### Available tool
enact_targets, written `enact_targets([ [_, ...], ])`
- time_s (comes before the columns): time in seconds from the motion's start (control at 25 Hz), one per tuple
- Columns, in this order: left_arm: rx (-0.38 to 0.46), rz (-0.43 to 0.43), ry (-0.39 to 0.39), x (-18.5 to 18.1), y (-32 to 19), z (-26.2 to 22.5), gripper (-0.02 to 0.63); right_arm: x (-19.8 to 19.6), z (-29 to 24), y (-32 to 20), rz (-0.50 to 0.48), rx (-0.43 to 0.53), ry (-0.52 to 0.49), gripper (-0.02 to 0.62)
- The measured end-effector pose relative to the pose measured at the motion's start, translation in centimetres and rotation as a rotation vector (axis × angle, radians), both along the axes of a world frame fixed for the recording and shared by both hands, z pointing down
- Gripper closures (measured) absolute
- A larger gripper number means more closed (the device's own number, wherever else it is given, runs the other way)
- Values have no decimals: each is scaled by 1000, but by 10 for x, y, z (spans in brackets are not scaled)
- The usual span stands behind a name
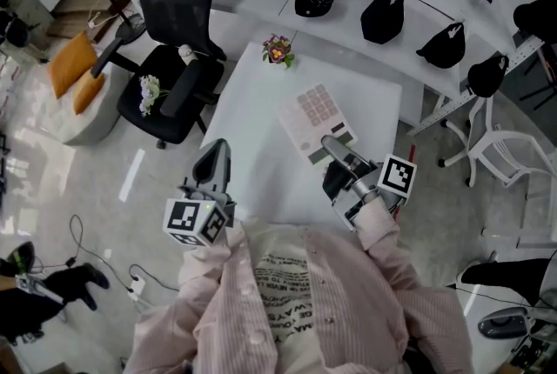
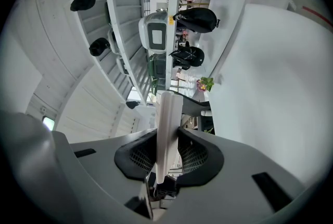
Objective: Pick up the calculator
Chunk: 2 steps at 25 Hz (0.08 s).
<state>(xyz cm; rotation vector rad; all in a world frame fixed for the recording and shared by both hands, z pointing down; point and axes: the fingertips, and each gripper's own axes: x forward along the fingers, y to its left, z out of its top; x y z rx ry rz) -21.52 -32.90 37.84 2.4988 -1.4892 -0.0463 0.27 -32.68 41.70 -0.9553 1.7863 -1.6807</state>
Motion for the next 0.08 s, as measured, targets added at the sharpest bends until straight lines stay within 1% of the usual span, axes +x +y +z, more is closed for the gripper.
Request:
enact_targets([
  [0.08, -3, -1, 1, 1, -2, -1, 606, 1, -1, -1, -1, -1, 2, 509],
])
